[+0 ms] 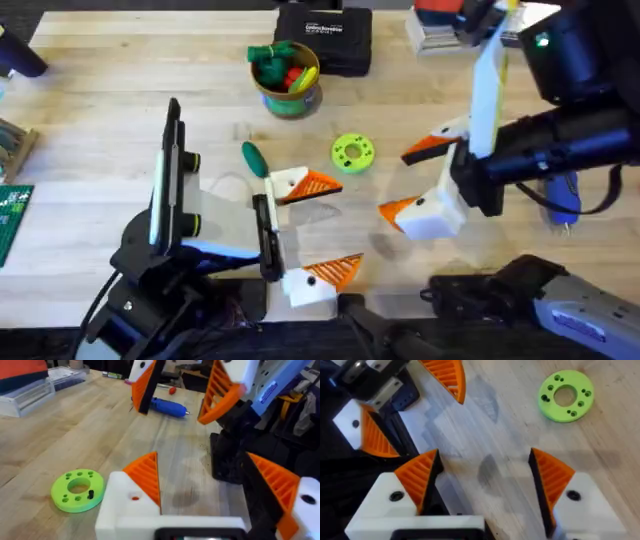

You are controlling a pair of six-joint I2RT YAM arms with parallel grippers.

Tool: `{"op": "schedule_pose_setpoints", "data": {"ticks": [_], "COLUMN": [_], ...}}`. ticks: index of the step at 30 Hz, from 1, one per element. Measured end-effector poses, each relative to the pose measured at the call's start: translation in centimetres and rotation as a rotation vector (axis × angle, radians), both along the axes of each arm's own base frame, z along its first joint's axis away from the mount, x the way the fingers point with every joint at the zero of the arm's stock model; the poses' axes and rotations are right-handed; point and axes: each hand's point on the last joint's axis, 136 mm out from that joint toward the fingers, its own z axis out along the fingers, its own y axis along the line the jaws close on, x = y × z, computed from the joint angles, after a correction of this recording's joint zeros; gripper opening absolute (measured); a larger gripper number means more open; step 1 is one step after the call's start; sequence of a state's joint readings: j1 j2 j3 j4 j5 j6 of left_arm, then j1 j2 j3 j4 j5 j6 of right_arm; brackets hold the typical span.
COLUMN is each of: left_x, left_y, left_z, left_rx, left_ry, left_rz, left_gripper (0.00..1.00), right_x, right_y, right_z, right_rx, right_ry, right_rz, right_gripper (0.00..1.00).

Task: Pick up the gripper from the table and insert it into the empty holder that is missing its gripper. Then pick up a screw, insert it into the mounting hole, and use the screwdriver to tighten it. Finally, clean up the table by picking up the vegetable and placing it into the bucket.

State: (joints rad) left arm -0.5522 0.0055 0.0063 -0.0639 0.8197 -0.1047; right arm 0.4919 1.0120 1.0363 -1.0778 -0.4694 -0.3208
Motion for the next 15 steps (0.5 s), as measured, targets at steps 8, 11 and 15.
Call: {"op": "schedule_pose_setpoints", "data": {"ticks": [8, 11, 15], "left_x": [0.0, 0.0, 0.0], "left_y": [0.0, 0.0, 0.0], "left_z": [0.0, 0.0, 0.0], "left_rx": [0.000, 0.000, 0.000], "left_ry": [0.000, 0.000, 0.000], "left_rz": [0.000, 0.000, 0.000], "left_gripper": [0.985, 0.985, 0.985], "right_x": [3.4, 4.9, 6.4], "right_y": [0.2, 0.2, 0.6], "right_z": [-3.0, -4.7, -6.6], "right_rx": [-0.103, -0.155, -0.195], "right_ry": [0.008, 0.022, 0.042], "right_rz": [-0.031, -0.045, -0.052], "right_gripper": [0.995, 0.995, 0.995]}}
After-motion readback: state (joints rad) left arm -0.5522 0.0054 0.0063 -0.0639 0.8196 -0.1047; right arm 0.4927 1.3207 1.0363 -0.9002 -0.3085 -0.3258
